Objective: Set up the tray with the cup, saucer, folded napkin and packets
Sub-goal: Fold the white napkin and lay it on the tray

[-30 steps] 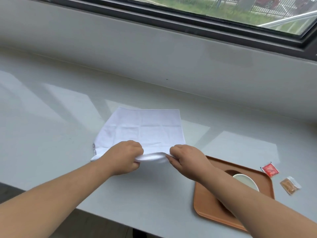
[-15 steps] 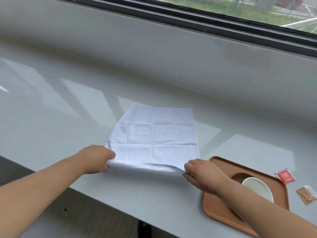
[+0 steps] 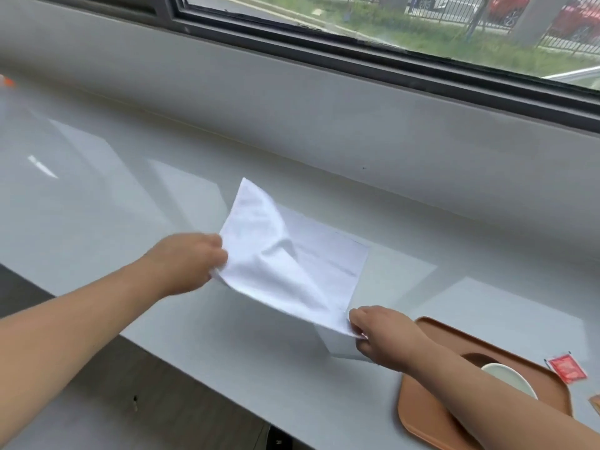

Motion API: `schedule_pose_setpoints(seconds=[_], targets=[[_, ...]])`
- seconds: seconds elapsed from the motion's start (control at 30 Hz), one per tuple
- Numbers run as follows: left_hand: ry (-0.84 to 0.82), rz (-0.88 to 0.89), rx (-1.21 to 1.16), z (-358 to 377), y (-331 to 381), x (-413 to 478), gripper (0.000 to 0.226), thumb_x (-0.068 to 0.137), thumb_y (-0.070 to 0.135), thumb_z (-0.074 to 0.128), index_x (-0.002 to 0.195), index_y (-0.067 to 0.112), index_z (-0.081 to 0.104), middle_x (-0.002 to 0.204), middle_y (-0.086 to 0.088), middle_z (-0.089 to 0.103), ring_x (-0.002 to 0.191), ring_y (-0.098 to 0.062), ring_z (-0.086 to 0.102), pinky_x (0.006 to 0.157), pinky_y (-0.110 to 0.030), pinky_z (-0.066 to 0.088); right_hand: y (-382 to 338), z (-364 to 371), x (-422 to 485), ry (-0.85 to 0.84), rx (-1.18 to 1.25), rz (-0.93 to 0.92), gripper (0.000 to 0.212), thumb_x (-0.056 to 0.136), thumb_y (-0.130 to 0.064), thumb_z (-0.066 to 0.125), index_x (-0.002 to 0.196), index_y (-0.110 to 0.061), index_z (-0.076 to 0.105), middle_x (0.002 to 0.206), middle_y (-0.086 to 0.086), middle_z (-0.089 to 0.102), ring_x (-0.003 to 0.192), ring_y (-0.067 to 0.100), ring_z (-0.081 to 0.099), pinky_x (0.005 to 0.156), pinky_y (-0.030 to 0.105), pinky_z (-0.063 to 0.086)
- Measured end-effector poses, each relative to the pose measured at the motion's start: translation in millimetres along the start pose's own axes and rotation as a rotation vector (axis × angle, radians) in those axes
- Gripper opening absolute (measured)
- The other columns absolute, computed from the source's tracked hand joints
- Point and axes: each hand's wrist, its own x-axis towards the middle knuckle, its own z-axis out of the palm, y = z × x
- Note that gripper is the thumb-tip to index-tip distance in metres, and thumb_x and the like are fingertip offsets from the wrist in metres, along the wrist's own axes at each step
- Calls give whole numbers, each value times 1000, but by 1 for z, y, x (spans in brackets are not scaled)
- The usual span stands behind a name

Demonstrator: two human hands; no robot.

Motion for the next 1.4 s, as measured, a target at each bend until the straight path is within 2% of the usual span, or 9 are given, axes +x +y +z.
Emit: schedule_pose_setpoints(seconds=[0.1, 0.3, 0.47, 0.67, 0.73, 0.9, 1.1, 1.23, 1.4], targets=[[-455, -91, 21, 37, 5, -21, 15, 86, 18, 46, 83, 31, 52, 82, 10, 47, 74, -13, 51, 56, -29, 35, -4, 13, -4, -38, 28, -33, 15, 82, -22, 47, 84, -28, 33, 82, -11, 42, 75, 19, 41, 59, 36, 31], [-680, -276, -52, 67, 1, -35, 18, 80, 9, 38, 73, 26, 39, 80, 7, 50, 65, -12, 44, 55, -29, 32, -5, 11, 1, 63, 45, 11, 13, 88, -15, 44, 91, -27, 41, 83, -10, 52, 77, 21, 49, 57, 36, 38], [-495, -339, -69, 60, 4, -18, 18, 85, 13, 41, 76, 28, 41, 82, 7, 50, 67, -12, 49, 53, -29, 33, 7, -51, 28, 398, -63, 132, 16, 87, -11, 56, 99, -18, 63, 96, 6, 66, 88, 34, 61, 69, 42, 52], [158, -317, -78, 39, 0, 2, 10, 78, 8, 65, 73, 13, 57, 74, -5, 54, 62, -32, 55, 49, -31, 26, 25, -114, 32, 933, -132, -24, 18, 75, 0, 62, 91, -9, 66, 82, 9, 61, 73, 35, 52, 66, 42, 45], [90, -295, -121, 40, -1, 0, 16, 82, 11, 63, 71, 19, 54, 75, 1, 51, 67, -27, 53, 51, -30, 28, 29, -101, 22, 849, -169, -106, 16, 76, 0, 64, 89, -10, 67, 81, 9, 59, 72, 35, 51, 65, 42, 45], [-513, -270, -250, 62, 6, -20, 16, 84, 24, 52, 70, 30, 47, 78, 11, 54, 73, -7, 53, 56, -28, 38, 26, -29, -11, 293, -133, -187, 21, 82, -9, 62, 95, -21, 73, 89, 1, 64, 84, 29, 59, 71, 37, 50], [-921, -257, -407, 78, 16, -37, 22, 73, 35, 67, 80, 24, 50, 85, 5, 59, 75, -21, 56, 64, -33, 38, 12, 18, -21, -248, 9, -12, 27, 90, -18, 45, 98, -23, 70, 105, -3, 63, 105, 21, 57, 82, 35, 51], [-893, -388, -621, 73, 9, -36, 35, 71, 47, 73, 85, 21, 55, 80, 7, 59, 65, -15, 50, 62, -31, 36, 13, 13, -10, -320, 241, 155, 29, 86, -19, 49, 99, -25, 74, 95, -15, 67, 94, 11, 61, 81, 27, 52], [-528, -612, -944, 72, -8, -20, 20, 78, 36, 81, 82, 22, 67, 82, 4, 67, 74, -17, 60, 66, -32, 42, 28, -9, 21, -52, 488, 362, 23, 83, -17, 56, 86, -27, 76, 79, -14, 69, 70, 8, 64, 62, 23, 50]])
